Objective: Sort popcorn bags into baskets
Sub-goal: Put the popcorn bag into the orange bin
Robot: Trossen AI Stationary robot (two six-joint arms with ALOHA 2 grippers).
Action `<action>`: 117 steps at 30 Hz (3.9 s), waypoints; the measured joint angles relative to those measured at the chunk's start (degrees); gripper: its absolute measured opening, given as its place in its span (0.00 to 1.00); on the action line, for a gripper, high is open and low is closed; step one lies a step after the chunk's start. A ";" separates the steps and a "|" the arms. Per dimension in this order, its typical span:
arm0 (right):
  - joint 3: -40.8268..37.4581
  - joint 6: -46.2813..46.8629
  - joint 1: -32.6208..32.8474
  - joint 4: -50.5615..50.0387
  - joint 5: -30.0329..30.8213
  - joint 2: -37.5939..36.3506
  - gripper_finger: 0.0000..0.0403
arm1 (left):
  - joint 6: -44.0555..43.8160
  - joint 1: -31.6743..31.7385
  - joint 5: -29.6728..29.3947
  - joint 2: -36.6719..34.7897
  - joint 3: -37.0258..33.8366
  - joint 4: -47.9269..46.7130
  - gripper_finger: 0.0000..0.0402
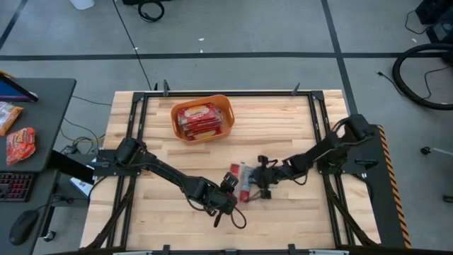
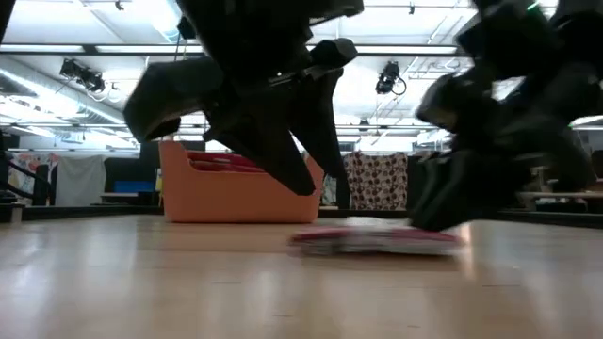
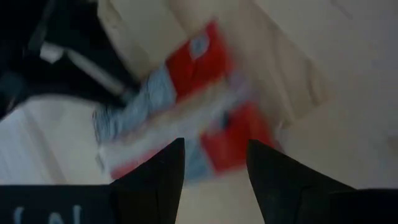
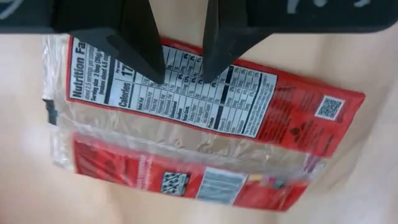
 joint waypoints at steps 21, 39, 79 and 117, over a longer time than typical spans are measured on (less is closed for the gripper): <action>3.83 -26.08 -1.36 -6.92 7.02 -5.79 0.29 | -21.81 6.95 -4.18 0.00 -0.04 -8.12 0.44; 4.15 -30.98 -1.93 0.05 13.77 4.66 0.48 | -19.38 18.57 3.08 3.06 0.00 -8.91 0.44; 3.96 -19.71 2.99 -7.18 10.81 0.63 0.33 | -21.00 11.56 9.70 4.73 0.39 -0.04 0.44; 4.18 2.80 1.37 -28.18 12.38 -5.54 0.32 | -15.00 0.64 -10.08 9.49 0.59 12.05 0.44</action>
